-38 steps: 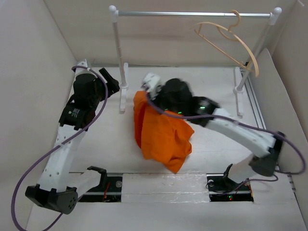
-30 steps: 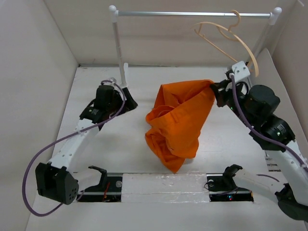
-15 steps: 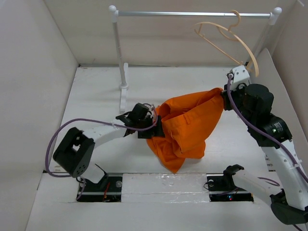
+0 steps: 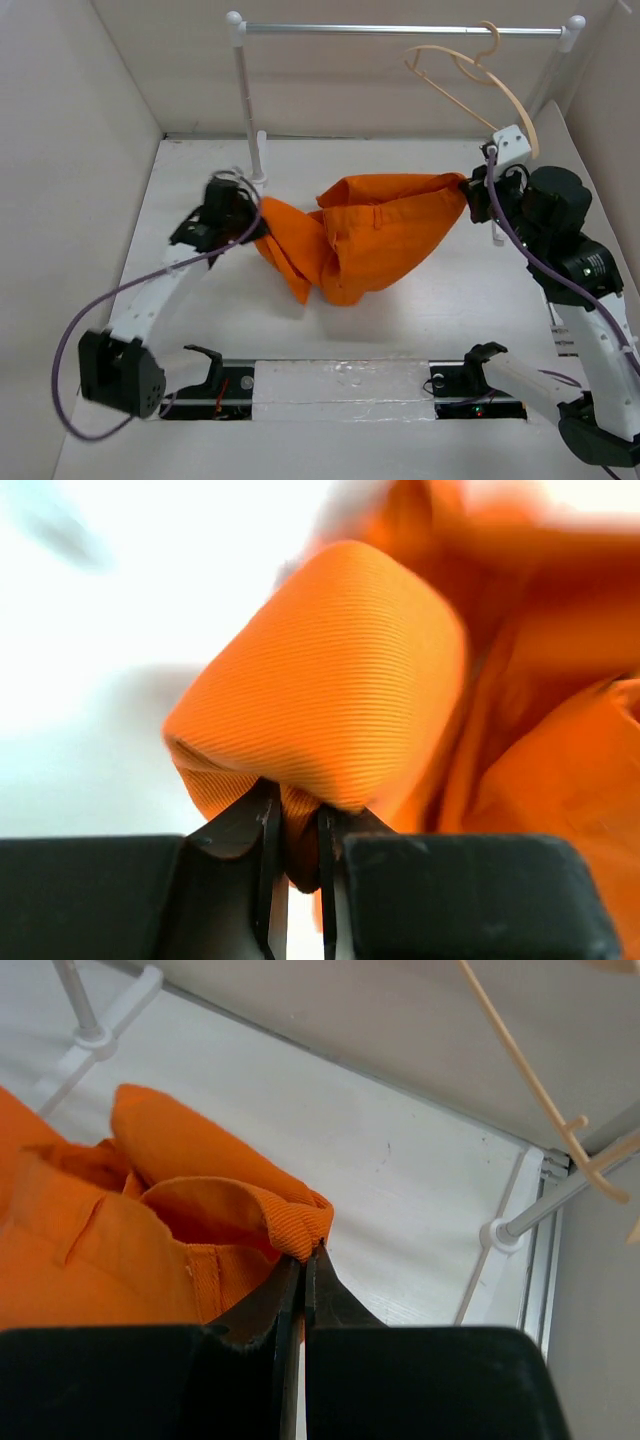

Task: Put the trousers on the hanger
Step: Fold the trousers

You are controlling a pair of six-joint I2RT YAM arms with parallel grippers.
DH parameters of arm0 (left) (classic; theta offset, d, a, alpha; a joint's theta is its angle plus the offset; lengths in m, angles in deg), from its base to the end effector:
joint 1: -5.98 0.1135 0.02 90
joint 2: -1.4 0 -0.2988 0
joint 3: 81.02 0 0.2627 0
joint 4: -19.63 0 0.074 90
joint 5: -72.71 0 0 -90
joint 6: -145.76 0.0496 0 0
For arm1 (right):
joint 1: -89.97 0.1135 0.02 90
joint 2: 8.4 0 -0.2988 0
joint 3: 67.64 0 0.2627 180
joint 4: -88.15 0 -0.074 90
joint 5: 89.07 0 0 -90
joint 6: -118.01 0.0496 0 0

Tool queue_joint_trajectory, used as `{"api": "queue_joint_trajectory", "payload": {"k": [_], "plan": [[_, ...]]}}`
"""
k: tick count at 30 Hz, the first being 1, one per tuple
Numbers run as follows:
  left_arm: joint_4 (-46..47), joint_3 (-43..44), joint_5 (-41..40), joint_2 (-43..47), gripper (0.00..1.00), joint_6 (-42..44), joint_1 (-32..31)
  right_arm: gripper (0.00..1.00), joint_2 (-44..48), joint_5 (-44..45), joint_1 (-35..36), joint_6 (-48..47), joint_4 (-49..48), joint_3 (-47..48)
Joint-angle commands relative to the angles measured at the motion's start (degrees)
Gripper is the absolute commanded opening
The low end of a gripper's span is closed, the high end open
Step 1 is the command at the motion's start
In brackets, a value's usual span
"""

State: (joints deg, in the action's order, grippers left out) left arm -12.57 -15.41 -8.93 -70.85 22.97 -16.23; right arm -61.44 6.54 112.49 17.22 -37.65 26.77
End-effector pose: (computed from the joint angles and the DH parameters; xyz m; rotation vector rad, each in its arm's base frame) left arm 0.2618 -0.1147 0.2905 -0.1336 2.3260 -0.6656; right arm 0.1476 0.0559 0.4985 -0.4466 1.7375 0.0588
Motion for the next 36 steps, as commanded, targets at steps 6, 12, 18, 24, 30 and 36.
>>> {"api": "queue_joint_trajectory", "payload": {"k": [6, 12, 18, 24, 30, 36], "plan": [[-17.29, 14.04, -19.70, 21.18, 0.00, 5.73, 13.08, 0.00, 6.63, 0.55, -4.67, 5.07, 6.20, -1.93], [-23.27, 9.47, -31.54, 23.82, 0.40, 1.95, 12.37, 0.26, 15.49, 3.89, -10.03, 15.69, 9.45, -24.77], [-21.09, 16.06, -30.01, 20.49, 0.99, 4.56, 12.37, 0.81, 13.76, -1.28, -12.24, 7.31, 8.15, -24.79], [-11.07, 12.29, -14.54, 11.55, 0.82, 8.18, 10.26, 0.00, -4.86, -20.64, 0.97, 0.68, -4.76, -22.85], [-5.70, 8.33, -2.41, -2.34, 0.82, 10.65, 9.74, 0.73, -21.04, -8.87, 12.19, 2.95, -8.20, -18.28], [-1.92, 6.48, -1.59, -11.23, 0.84, 9.86, 9.74, 0.78, -21.85, -6.49, 11.49, 12.44, -14.09, -28.02]]}}
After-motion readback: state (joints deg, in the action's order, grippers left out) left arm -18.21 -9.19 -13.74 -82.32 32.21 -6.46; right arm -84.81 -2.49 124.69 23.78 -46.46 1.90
